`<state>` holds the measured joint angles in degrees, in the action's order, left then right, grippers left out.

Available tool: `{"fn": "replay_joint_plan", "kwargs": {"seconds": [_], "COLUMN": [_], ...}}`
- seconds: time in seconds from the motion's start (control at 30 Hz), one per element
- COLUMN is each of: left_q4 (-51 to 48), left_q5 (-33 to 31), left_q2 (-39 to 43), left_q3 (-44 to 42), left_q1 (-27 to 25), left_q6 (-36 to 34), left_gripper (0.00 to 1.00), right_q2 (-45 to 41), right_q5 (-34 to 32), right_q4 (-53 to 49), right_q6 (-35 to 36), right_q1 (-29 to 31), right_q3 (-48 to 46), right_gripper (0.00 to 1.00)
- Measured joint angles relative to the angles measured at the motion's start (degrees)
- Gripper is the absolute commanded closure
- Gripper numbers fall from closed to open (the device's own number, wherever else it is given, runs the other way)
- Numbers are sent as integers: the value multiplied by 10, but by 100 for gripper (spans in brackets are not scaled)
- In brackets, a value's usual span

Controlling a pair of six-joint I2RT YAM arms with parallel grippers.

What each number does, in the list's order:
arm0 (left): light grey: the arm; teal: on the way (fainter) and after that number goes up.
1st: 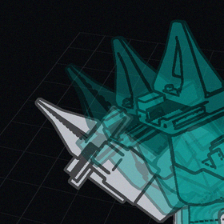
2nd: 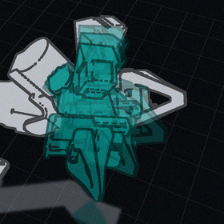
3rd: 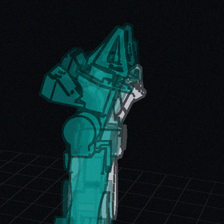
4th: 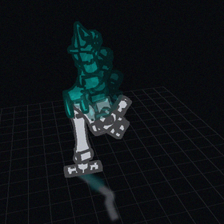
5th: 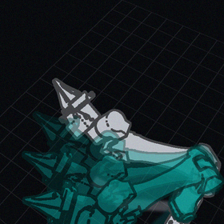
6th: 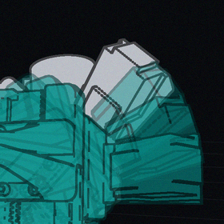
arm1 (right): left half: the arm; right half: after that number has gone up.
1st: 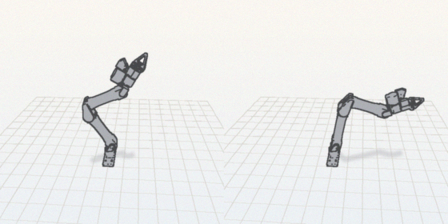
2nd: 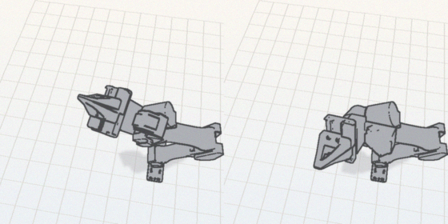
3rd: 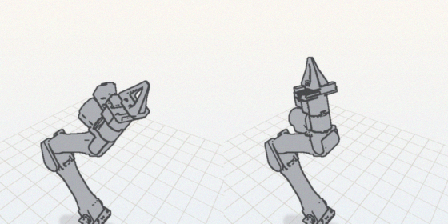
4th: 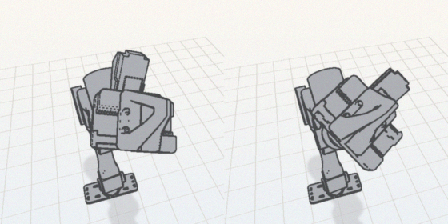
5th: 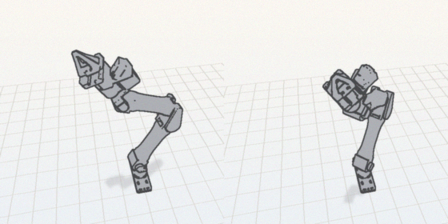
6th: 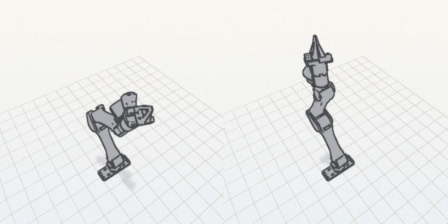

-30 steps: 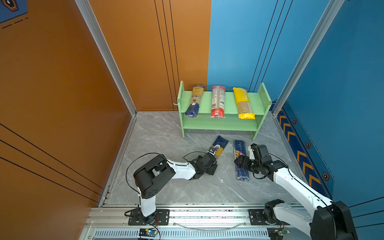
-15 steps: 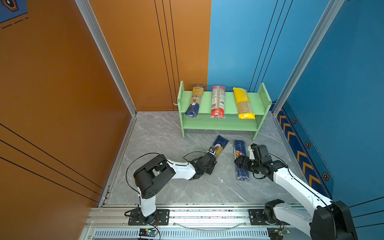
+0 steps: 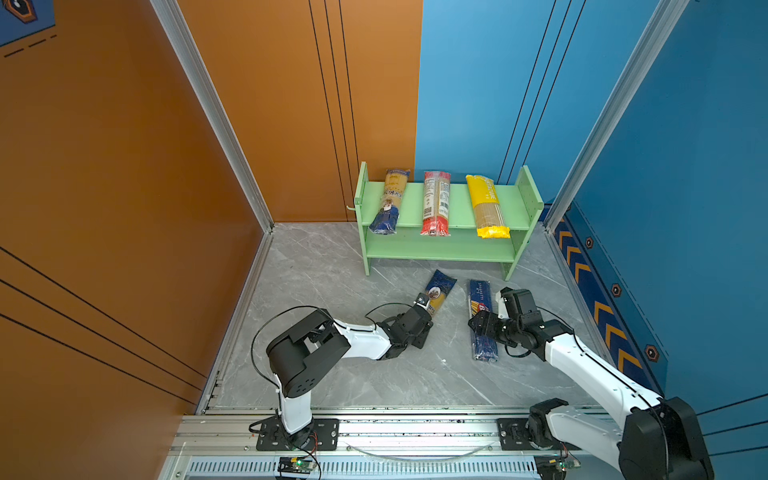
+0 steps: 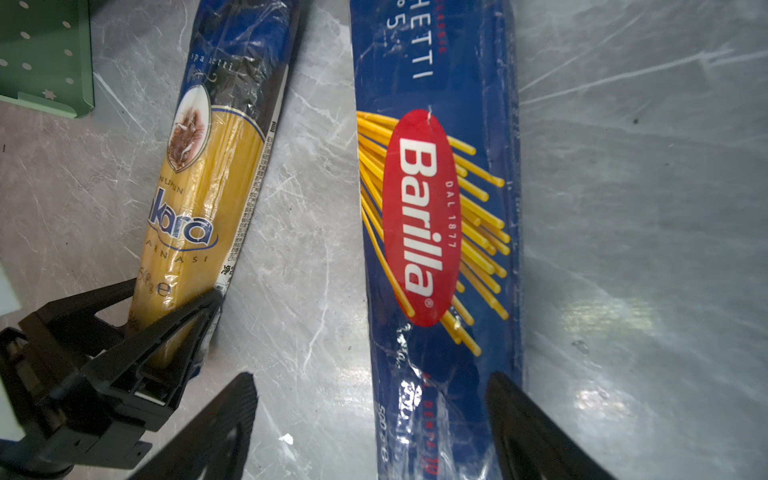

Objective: Place and organize the pasta boxes and bags onto the shelf

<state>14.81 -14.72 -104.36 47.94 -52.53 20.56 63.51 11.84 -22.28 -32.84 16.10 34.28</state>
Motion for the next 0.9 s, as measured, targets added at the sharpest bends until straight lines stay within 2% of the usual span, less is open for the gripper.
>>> {"fn": "replay_joint_plan", "kwargs": {"seconds": [0.23,0.53,0.9], "left_q4": [20,-31,-90], "left_q5": [33,47,54], "left_q2": [27,61,141], "left_q3": [-33,-42,-81], "left_q1": [12,13,8], "left_q6": [31,76,140], "left_gripper": [100,100,100], "right_q2": [0,0,3], "right_q5": [0,0,0], "right_q4": [2,4,4], "right_q6": [0,0,0], "right_q1": [0,0,0], "right_q3": [0,0,0], "right_gripper": [16,16,16]}}
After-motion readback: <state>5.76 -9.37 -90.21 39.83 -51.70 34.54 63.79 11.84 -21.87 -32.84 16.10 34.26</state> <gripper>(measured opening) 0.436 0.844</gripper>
